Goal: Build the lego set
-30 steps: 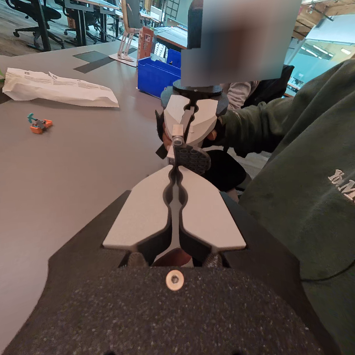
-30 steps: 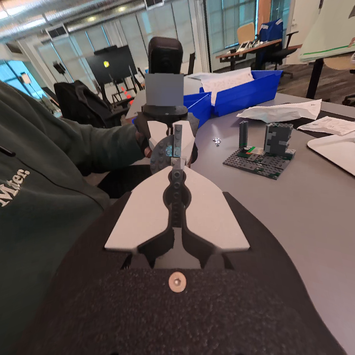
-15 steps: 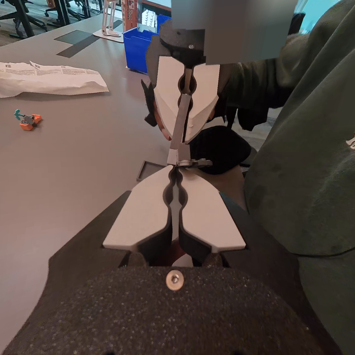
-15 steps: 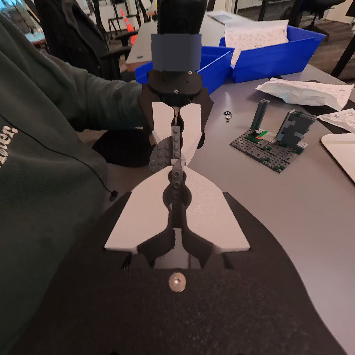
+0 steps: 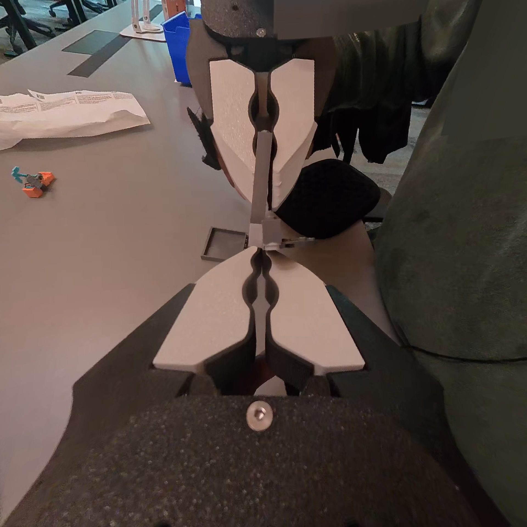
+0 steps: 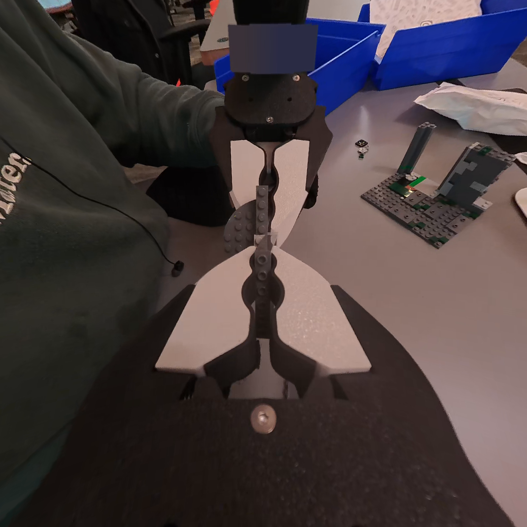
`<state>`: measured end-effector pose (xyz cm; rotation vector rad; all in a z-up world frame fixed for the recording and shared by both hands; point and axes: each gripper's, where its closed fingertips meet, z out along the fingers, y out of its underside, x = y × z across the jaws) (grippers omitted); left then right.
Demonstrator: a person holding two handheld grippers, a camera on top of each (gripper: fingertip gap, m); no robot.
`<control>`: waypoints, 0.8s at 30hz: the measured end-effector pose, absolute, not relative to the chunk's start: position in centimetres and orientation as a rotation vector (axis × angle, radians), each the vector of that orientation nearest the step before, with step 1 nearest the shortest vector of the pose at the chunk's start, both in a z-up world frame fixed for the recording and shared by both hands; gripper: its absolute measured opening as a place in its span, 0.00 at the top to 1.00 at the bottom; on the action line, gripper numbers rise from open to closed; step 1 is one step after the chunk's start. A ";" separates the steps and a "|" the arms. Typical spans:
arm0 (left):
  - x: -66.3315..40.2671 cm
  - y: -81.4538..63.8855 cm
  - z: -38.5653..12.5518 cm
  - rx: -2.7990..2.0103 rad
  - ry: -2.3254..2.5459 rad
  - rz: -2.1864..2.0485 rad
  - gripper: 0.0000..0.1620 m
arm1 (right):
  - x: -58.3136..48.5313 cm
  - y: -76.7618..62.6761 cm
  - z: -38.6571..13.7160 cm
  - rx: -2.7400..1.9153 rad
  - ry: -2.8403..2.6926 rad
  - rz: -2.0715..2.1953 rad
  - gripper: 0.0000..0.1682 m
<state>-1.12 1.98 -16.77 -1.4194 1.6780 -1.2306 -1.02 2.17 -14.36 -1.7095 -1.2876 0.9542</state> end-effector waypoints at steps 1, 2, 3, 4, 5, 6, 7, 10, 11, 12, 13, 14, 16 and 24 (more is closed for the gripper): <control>-1.1 1.9 -16.8 -1.419 1.674 -1.241 1.00 | -1.1 2.1 -14.4 -1.709 -1.287 0.956 0.98; -1.1 1.9 -16.9 -1.418 1.674 -1.243 1.00 | -1.1 2.1 -14.5 -1.711 -1.285 0.959 0.98; -1.2 1.9 -17.0 -1.416 1.675 -1.237 1.00 | -1.1 2.1 -14.6 -1.712 -1.286 0.956 0.98; -1.2 1.9 -17.0 -1.416 1.671 -1.242 1.00 | -1.1 2.1 -14.6 -1.712 -1.282 0.954 0.98; -1.2 1.9 -17.0 -1.417 1.666 -1.248 1.00 | -1.1 2.1 -14.6 -1.713 -1.277 0.958 0.98; -1.1 1.9 -17.0 -1.416 1.662 -1.244 1.00 | -1.1 2.1 -14.7 -1.711 -1.273 0.955 0.98; -1.1 1.9 -17.1 -1.415 1.662 -1.242 1.00 | -1.1 2.1 -14.7 -1.709 -1.273 0.949 0.98; -1.1 1.9 -17.1 -1.414 1.654 -1.248 1.00 | -1.0 2.1 -14.8 -1.710 -1.267 0.940 0.98; -1.0 2.0 -17.2 -1.414 1.654 -1.246 1.00 | -1.0 2.1 -14.9 -1.711 -1.265 0.937 0.98; -1.0 1.9 -17.3 -1.412 1.655 -1.249 1.00 | -1.0 2.1 -14.9 -1.712 -1.265 0.936 0.98; -1.0 1.9 -17.3 -1.412 1.655 -1.249 1.00 | -1.0 2.1 -15.0 -1.713 -1.265 0.934 0.98; -1.0 1.9 -17.4 -1.412 1.652 -1.250 1.00 | -1.0 2.1 -15.0 -1.713 -1.262 0.931 0.98; -1.0 2.0 -17.5 -1.415 1.651 -1.249 1.00 | -1.0 2.1 -15.1 -1.713 -1.260 0.923 0.98; -1.1 2.3 -17.9 -1.429 1.615 -1.264 1.00 | -1.2 2.3 -15.5 -1.714 -1.244 0.898 0.98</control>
